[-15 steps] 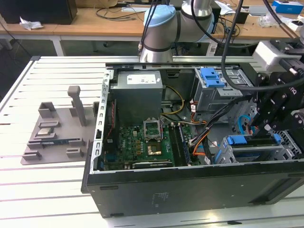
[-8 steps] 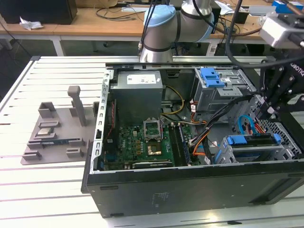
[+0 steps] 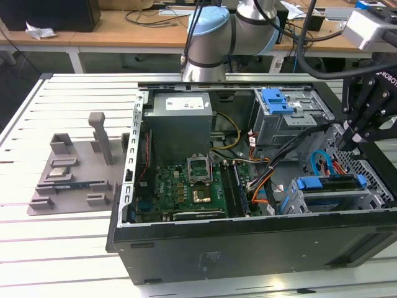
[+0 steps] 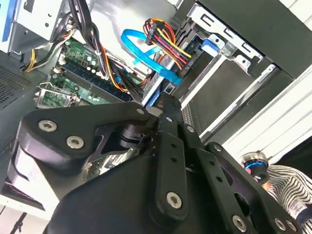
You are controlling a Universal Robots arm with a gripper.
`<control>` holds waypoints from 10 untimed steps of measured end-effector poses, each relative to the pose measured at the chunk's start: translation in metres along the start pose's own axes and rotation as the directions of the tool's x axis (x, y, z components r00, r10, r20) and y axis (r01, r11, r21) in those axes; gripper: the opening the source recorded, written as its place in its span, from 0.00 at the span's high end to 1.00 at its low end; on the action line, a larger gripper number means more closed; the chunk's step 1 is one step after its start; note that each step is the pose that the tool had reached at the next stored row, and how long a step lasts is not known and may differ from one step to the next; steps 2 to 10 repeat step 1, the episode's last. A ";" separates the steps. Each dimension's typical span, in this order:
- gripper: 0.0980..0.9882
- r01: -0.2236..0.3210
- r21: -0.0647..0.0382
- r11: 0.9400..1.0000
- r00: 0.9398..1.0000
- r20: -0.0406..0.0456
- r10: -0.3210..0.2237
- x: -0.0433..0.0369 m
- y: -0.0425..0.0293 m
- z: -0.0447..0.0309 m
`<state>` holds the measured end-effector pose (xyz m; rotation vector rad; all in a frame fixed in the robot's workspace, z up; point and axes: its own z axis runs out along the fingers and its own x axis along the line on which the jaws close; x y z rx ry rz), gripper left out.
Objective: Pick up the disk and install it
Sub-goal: 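Insert the second disk wire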
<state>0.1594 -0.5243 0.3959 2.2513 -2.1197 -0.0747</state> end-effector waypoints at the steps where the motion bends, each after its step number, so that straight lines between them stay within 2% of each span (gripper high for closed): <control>1: 0.99 0.000 0.000 1.000 1.000 0.000 0.000 0.0000 0.0000 0.0000; 10: 0.99 0.000 0.000 1.000 1.000 0.000 0.000 0.0000 0.0000 0.0000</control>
